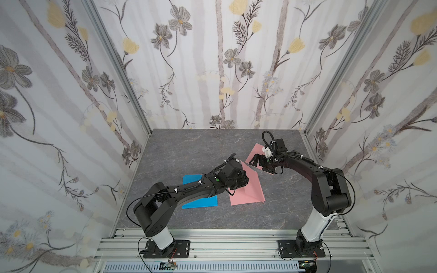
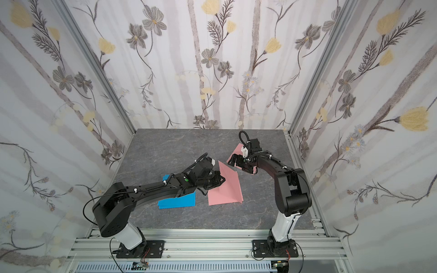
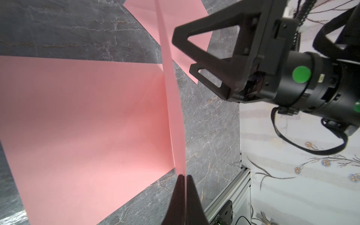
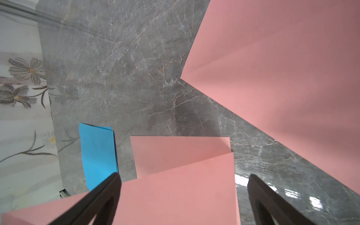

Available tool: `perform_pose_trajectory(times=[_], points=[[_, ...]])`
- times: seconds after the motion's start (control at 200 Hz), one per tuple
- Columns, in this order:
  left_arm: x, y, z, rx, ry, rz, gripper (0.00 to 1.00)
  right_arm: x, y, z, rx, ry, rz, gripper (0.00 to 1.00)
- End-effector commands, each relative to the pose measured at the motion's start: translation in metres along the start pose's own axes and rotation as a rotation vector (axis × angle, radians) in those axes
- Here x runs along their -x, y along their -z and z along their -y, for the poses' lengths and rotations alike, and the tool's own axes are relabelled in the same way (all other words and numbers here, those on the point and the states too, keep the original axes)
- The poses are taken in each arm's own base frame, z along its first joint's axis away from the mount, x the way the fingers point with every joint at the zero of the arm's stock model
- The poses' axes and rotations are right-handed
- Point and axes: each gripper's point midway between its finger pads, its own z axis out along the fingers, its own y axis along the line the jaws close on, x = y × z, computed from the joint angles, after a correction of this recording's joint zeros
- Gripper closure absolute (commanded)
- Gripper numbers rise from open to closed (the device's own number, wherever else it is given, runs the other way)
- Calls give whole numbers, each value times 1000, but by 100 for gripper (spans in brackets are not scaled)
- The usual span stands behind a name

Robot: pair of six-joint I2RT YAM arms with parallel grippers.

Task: Sort the scattered colored papers by color
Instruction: Place the colored paper.

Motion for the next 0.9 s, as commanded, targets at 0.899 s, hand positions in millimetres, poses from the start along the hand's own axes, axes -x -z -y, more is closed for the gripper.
perform_pose_trajectory(times=[0.899], points=[[1,-16,-25,72,-1,42,100,-31,-31,-17,87,-12,-46,0]])
